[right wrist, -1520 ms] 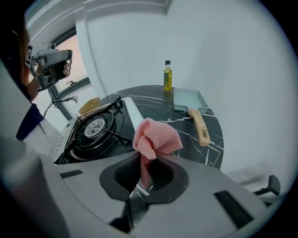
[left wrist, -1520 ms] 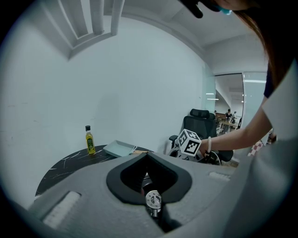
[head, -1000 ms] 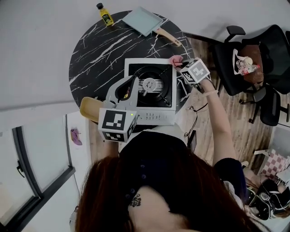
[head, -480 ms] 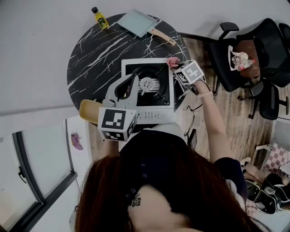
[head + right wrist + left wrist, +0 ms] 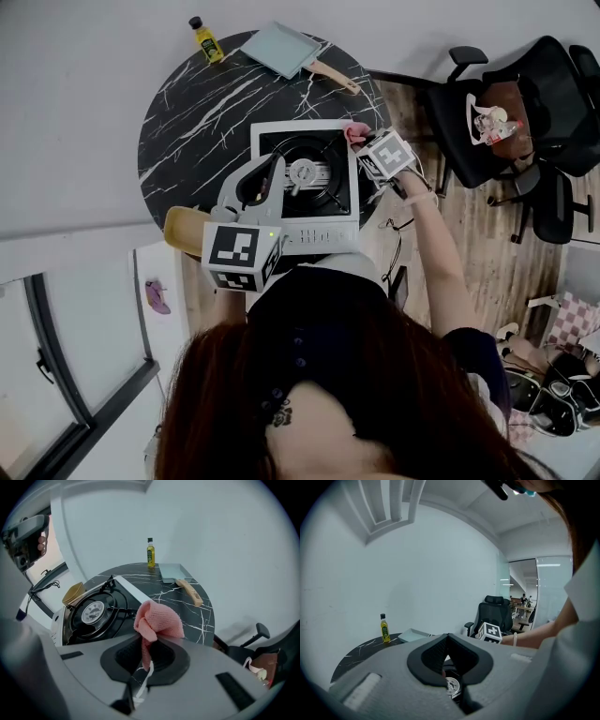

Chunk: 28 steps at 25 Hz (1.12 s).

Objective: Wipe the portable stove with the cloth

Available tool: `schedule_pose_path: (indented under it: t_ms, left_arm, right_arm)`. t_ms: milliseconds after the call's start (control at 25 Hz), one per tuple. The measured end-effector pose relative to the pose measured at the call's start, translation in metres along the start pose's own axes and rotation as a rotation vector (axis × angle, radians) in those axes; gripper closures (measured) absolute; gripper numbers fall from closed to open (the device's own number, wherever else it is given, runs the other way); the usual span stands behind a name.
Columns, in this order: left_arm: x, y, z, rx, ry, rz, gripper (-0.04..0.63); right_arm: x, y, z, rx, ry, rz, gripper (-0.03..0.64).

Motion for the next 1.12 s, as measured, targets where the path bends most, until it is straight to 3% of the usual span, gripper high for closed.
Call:
schedule_pose_path:
  t_ms: [520,1120]
  left_arm:
    - [0.003,0.007,0.005,-0.006,0.015,-0.024,0.583]
    - [-0.007,0.018,0.013,-0.016,-0.023,-0.089,0.584]
  right_arm:
    - [0.021,0.000,-0.008,0.029,0.016,-0.029,0.584]
    - [0.044,0.001,-0.027,0.041,-0.016,-0.053,0.584]
Point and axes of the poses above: the fingertips, and each gripper's own axes: y backward along the fingers, x to its left, z out of its top, the point moved 7 cm from there along y, backward along the fingers, and after that the axes turned 15 degrees about z, right-handed, at the moved point
